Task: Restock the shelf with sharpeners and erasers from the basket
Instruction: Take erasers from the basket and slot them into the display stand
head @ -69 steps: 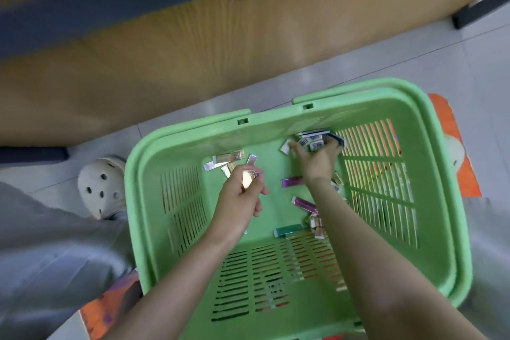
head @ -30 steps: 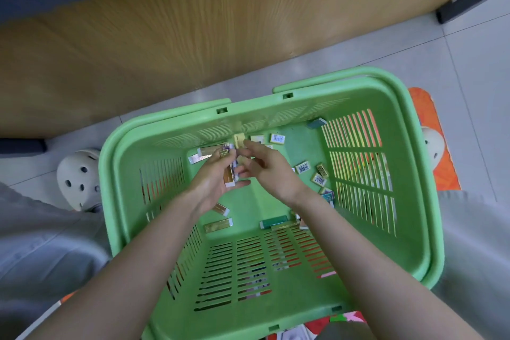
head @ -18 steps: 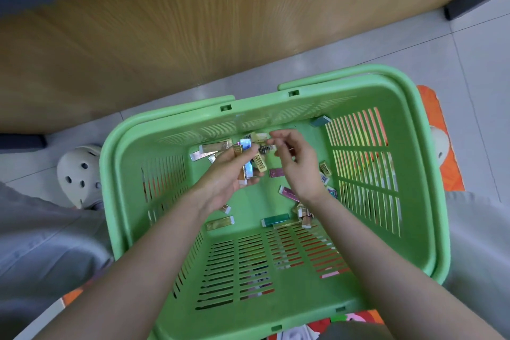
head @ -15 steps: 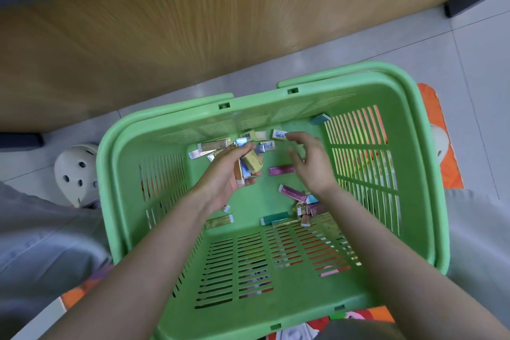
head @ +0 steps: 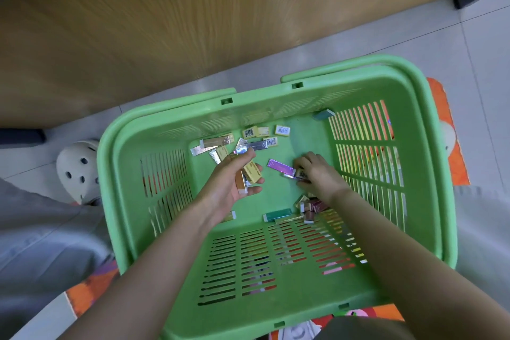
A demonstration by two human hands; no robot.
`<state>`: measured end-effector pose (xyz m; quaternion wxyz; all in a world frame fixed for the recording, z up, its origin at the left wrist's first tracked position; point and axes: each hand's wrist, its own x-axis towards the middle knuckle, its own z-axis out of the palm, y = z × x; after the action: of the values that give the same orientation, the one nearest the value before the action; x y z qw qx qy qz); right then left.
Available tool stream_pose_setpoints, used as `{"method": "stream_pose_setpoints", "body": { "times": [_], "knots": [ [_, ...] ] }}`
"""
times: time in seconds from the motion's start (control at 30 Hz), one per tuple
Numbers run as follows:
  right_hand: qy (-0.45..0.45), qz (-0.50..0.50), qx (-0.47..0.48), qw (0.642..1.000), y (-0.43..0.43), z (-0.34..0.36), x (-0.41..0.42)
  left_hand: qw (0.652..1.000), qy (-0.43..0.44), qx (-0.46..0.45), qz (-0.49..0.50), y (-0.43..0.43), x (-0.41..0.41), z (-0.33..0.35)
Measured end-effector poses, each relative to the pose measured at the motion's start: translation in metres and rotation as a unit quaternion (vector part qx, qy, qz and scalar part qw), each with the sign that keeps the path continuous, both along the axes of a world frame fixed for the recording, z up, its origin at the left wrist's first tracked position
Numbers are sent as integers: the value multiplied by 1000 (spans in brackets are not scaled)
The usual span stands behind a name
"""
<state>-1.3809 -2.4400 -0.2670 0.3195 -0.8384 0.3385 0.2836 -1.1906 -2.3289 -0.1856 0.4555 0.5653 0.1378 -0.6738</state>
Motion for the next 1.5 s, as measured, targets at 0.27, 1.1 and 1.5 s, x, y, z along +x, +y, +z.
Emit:
{"method": "stream_pose_setpoints", "body": {
  "times": [0.27,1.1,1.5],
  "knots": [
    [-201,-300,73,930,19,36,44,991,-90,86,40,3,-2,-7],
    [91,68,156,981,11,24,-9,998,-65,-12,3,-5,0,21],
    [109,280,59,952,12,11,0,997,-72,0,-33,8,-1,21]
  ]
}}
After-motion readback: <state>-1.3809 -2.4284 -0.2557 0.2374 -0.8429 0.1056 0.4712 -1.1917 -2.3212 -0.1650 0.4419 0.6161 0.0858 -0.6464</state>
